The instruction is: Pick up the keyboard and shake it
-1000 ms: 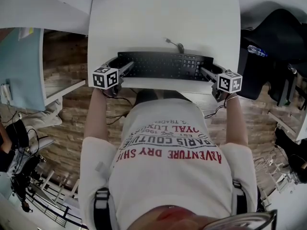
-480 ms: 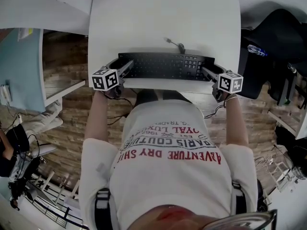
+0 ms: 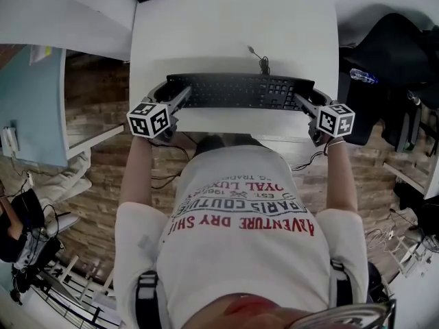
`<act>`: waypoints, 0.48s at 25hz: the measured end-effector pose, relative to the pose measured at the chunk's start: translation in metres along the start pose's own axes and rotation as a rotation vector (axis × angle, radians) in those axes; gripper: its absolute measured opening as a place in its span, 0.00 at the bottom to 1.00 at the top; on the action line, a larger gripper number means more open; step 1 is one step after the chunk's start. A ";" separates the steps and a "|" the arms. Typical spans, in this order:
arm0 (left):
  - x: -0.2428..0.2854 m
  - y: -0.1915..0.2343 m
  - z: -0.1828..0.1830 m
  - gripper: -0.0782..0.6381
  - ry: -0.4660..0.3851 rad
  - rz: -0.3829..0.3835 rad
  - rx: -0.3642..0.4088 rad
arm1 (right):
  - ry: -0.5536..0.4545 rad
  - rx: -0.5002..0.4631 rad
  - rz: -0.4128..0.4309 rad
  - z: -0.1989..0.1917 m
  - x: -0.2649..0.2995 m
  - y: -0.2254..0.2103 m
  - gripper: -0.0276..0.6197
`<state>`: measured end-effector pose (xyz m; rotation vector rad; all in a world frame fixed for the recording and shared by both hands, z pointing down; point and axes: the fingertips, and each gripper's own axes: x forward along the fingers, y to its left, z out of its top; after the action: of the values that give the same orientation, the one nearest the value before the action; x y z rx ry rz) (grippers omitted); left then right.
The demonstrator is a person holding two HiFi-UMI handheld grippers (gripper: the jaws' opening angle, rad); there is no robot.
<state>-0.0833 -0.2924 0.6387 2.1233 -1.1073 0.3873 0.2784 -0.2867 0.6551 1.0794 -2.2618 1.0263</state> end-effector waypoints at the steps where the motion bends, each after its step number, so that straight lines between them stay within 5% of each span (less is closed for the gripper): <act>1: -0.004 -0.001 0.014 0.52 -0.023 -0.003 0.030 | -0.023 -0.009 -0.003 0.009 -0.003 0.004 0.44; 12: -0.056 -0.033 0.160 0.52 -0.323 -0.042 0.325 | -0.359 -0.241 -0.080 0.138 -0.056 0.051 0.44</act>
<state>-0.0986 -0.3584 0.4804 2.5592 -1.2427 0.2193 0.2625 -0.3451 0.5093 1.3178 -2.5137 0.5414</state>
